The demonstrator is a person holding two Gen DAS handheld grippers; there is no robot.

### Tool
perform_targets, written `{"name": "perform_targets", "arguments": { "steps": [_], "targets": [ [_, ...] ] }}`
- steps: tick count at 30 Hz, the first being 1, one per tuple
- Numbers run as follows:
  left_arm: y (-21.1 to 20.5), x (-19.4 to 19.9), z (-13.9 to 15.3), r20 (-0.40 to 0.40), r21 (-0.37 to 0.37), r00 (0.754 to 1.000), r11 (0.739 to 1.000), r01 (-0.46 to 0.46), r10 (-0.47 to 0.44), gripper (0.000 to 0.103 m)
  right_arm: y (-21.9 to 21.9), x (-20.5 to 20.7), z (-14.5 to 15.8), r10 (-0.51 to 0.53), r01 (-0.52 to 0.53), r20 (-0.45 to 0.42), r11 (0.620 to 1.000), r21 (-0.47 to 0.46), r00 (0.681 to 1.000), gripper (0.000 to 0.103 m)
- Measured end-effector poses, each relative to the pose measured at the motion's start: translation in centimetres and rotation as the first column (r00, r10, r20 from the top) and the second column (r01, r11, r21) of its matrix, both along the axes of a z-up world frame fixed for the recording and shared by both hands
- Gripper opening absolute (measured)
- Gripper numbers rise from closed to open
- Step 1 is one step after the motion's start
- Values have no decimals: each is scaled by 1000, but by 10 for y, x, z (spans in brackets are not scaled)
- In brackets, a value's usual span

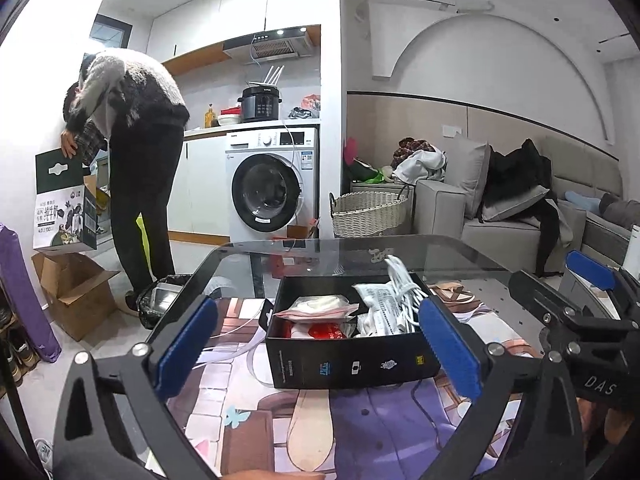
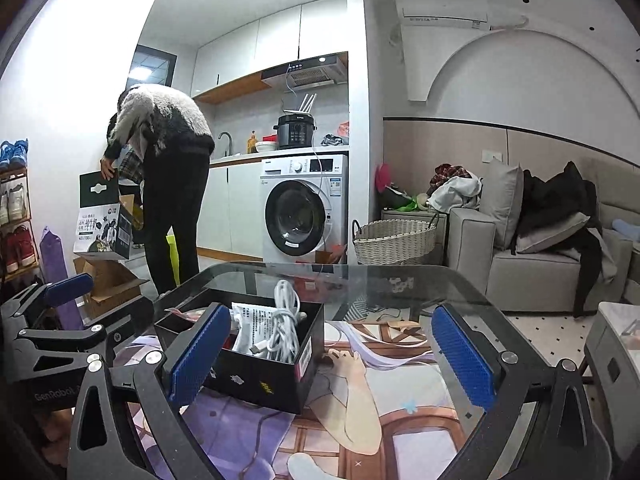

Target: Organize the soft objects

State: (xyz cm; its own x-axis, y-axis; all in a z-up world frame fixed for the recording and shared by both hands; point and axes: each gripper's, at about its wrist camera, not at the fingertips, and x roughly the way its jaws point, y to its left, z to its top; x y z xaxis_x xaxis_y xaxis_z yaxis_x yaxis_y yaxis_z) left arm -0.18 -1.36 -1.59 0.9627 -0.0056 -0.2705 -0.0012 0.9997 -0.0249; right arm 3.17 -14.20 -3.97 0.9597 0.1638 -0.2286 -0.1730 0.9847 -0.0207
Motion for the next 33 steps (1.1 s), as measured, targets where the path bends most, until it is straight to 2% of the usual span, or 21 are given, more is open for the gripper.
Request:
{"name": "perform_targets", "arguments": {
  "steps": [33],
  "targets": [
    [-4, 0, 3, -30, -6, 999, 999, -33, 32, 101, 7, -11, 1, 6, -6, 23, 1000, 15, 1000, 102]
  ]
}}
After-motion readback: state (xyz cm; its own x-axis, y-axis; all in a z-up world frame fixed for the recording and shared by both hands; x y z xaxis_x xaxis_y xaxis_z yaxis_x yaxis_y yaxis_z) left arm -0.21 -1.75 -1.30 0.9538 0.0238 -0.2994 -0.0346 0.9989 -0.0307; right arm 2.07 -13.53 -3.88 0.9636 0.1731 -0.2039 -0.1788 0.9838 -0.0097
